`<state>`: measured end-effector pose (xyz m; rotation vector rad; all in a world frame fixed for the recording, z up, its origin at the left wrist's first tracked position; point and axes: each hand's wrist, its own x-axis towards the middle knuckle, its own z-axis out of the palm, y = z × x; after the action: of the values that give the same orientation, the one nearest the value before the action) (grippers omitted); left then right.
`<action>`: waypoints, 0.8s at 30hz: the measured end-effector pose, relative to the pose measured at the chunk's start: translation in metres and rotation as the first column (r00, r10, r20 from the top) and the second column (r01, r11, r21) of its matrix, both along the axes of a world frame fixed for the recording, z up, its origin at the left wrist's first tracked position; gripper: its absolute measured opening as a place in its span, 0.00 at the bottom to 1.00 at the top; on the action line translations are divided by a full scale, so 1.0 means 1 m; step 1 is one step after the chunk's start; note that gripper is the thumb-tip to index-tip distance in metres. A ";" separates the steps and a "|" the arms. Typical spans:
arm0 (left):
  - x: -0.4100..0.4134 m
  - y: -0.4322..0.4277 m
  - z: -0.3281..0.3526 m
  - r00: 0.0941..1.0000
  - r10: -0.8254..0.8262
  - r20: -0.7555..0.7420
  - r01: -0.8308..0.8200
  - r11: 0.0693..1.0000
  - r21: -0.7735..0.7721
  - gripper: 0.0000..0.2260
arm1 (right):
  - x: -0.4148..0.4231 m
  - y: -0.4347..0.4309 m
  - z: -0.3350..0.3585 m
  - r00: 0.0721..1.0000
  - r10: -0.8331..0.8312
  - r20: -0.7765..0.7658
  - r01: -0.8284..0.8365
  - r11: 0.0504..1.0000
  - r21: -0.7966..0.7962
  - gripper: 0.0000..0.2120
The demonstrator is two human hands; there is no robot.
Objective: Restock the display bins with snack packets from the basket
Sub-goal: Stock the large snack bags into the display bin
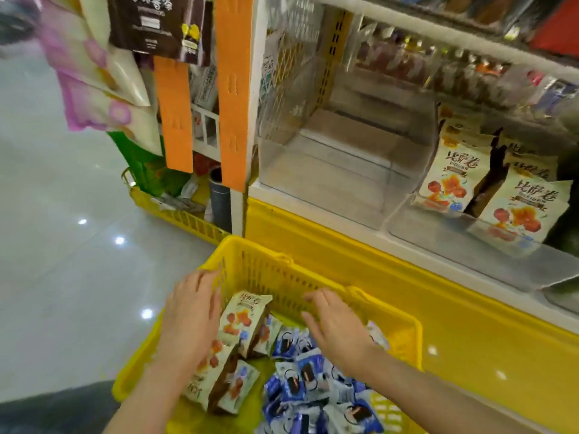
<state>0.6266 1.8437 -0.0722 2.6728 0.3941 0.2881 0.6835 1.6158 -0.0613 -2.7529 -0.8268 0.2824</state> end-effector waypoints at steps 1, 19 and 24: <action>-0.007 0.015 -0.012 0.996 0.057 -0.067 -0.058 0.998 0.001 0.13 | -0.001 0.013 -0.018 0.998 -0.012 -0.067 0.013 1.000 0.004 0.19; -0.042 0.066 -0.080 0.944 0.159 -0.289 -0.203 0.971 -0.129 0.12 | 0.027 0.126 -0.182 0.245 -0.405 -0.881 0.798 0.600 -0.054 0.28; -0.043 0.064 -0.079 0.944 0.177 -0.279 -0.211 0.973 -0.097 0.11 | 0.029 0.119 -0.173 0.468 -0.411 -0.782 0.752 0.650 0.108 0.29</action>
<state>0.5837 1.9081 -0.1515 2.5556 0.7374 -0.0453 0.7128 1.7350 -0.2347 -2.0092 0.3048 0.8073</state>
